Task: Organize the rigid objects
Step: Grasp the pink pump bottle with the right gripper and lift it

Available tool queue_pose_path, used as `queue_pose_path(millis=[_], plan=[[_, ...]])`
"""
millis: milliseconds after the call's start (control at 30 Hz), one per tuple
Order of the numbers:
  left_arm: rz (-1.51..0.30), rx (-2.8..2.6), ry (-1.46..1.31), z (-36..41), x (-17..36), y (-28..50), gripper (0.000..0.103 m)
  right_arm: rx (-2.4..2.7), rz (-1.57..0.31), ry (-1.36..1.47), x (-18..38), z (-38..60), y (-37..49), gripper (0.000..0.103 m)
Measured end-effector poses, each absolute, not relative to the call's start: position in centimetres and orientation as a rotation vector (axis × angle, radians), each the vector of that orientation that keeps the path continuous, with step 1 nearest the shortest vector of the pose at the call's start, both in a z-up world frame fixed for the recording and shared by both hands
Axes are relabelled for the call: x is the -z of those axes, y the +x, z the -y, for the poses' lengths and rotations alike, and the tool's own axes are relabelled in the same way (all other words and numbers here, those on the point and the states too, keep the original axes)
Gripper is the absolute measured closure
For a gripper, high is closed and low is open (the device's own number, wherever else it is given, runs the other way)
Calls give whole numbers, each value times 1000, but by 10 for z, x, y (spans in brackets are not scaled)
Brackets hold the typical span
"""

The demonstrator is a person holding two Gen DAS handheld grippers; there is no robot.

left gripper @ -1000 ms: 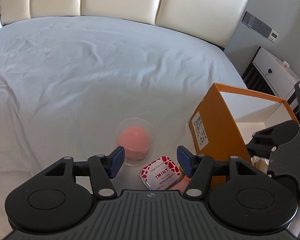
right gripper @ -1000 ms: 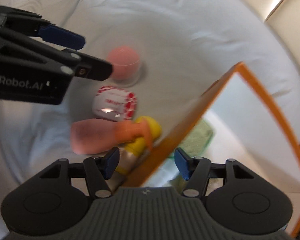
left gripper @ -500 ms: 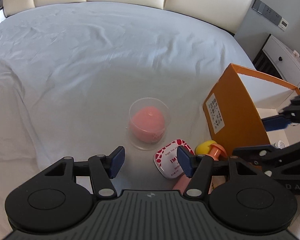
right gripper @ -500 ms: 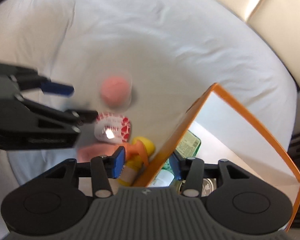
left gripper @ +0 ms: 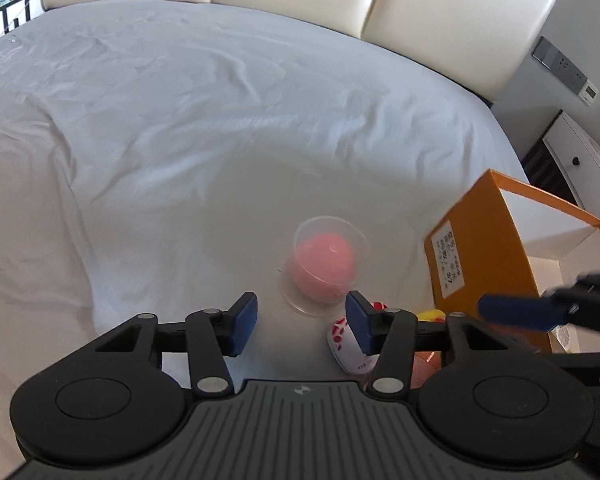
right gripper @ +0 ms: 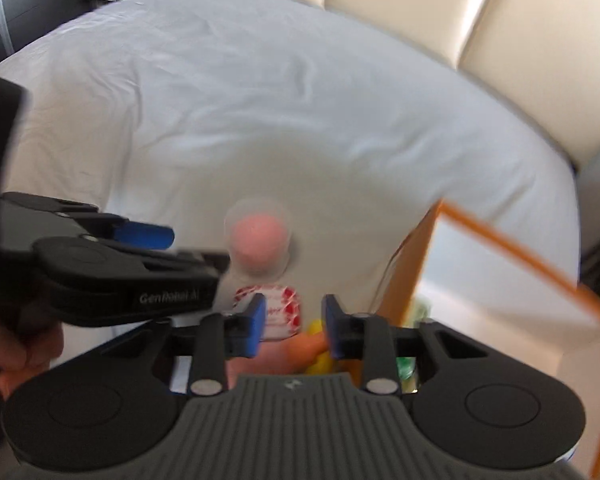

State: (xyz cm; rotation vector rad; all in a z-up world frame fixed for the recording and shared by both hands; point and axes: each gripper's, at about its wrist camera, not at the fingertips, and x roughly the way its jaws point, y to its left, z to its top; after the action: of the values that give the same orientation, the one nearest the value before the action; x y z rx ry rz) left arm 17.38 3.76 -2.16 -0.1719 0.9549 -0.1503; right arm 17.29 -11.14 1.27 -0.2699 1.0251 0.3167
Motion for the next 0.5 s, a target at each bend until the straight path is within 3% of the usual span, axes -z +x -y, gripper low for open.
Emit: queue_pose_path(millis=[167, 333, 400, 500], plan=[[-949, 46, -128, -47, 27, 175, 43, -197, -1135, -92, 14, 109, 190, 71], [-931, 48, -161, -53, 23, 177, 46, -53, -1206, 60, 25, 102, 194, 56], [-912, 23, -141, -56, 20, 176, 46, -17, -1179, 126, 30, 99, 187, 50], [-918, 15, -150, -61, 21, 176, 46, 98, -1062, 114, 34, 91, 174, 52]])
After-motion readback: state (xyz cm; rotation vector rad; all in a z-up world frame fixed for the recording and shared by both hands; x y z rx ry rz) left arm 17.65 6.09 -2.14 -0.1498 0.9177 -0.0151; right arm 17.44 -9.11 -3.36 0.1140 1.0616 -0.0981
